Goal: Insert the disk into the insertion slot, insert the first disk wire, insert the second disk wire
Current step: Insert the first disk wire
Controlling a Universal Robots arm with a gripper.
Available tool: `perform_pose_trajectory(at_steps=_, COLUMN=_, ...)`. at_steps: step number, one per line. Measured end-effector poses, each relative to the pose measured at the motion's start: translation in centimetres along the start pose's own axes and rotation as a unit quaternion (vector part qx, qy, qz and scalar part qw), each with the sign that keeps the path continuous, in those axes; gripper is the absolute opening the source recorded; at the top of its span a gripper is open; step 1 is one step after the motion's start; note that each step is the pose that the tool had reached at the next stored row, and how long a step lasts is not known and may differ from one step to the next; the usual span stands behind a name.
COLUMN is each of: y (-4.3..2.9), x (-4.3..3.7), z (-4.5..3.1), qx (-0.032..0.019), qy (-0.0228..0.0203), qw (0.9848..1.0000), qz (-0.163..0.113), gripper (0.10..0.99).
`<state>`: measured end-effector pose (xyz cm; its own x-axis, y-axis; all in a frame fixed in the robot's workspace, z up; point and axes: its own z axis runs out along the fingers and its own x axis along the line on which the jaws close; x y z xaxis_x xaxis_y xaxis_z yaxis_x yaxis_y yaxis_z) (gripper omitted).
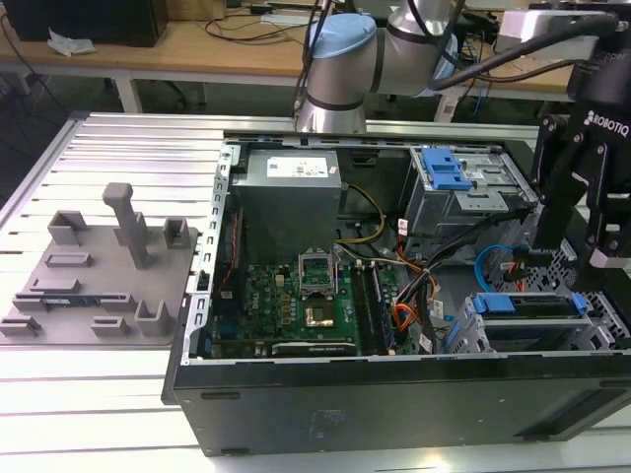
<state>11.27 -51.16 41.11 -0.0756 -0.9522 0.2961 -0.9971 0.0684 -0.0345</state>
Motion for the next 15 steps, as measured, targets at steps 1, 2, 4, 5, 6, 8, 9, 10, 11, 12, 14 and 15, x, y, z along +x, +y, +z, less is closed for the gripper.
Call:
perform_pose_trajectory(at_steps=1, y=0.06, x=-0.95, z=-0.27, qx=0.0009, qy=0.0111, qw=0.9999, qz=0.000, gripper=0.624)
perform_pose_trajectory(at_steps=2, y=0.11, x=-1.84, z=-0.52, qx=0.0012, qy=0.0159, qw=0.9999, qz=0.000, gripper=0.624)
perform_pose_trajectory(at_steps=4, y=0.00, x=-3.52, z=-1.02, qx=0.0013, qy=0.0169, qw=0.9999, qz=0.000, gripper=0.624)
perform_pose_trajectory(at_steps=5, y=-0.27, x=-4.17, z=-1.20, qx=0.0013, qy=0.0169, qw=0.9999, qz=0.000, gripper=0.624)
perform_pose_trajectory(at_steps=6, y=-1.05, x=-4.38, z=-1.14, qx=0.0013, qy=0.0169, qw=0.9999, qz=0.000, gripper=0.624)
perform_pose_trajectory(at_steps=8, y=-2.51, x=-4.60, z=-0.87, qx=0.0009, qy=0.0171, qw=0.9999, qz=0.000, gripper=0.624)
perform_pose_trajectory(at_steps=9, y=-2.80, x=-4.67, z=-0.72, qx=0.0010, qy=0.0172, qw=0.9999, qz=0.000, gripper=0.624)
perform_pose_trajectory(at_steps=10, y=-2.98, x=-4.75, z=-0.50, qx=0.0010, qy=0.0176, qw=0.9998, qz=0.000, gripper=0.624)
perform_pose_trajectory(at_steps=11, y=-3.04, x=-4.81, z=-0.33, qx=0.0010, qy=0.0177, qw=0.9998, qz=0.000, gripper=0.624)
perform_pose_trajectory(at_steps=12, y=-3.04, x=-4.88, z=-0.09, qx=0.0009, qy=0.0178, qw=0.9998, qz=0.000, gripper=0.624)
perform_pose_trajectory(at_steps=14, y=-3.05, x=-4.98, z=0.22, qx=0.0008, qy=0.0183, qw=0.9998, qz=0.000, gripper=0.608)
perform_pose_trajectory(at_steps=15, y=-3.06, x=-5.04, z=0.38, qx=0.0008, qy=0.0184, qw=0.9998, qz=0.000, gripper=0.608)
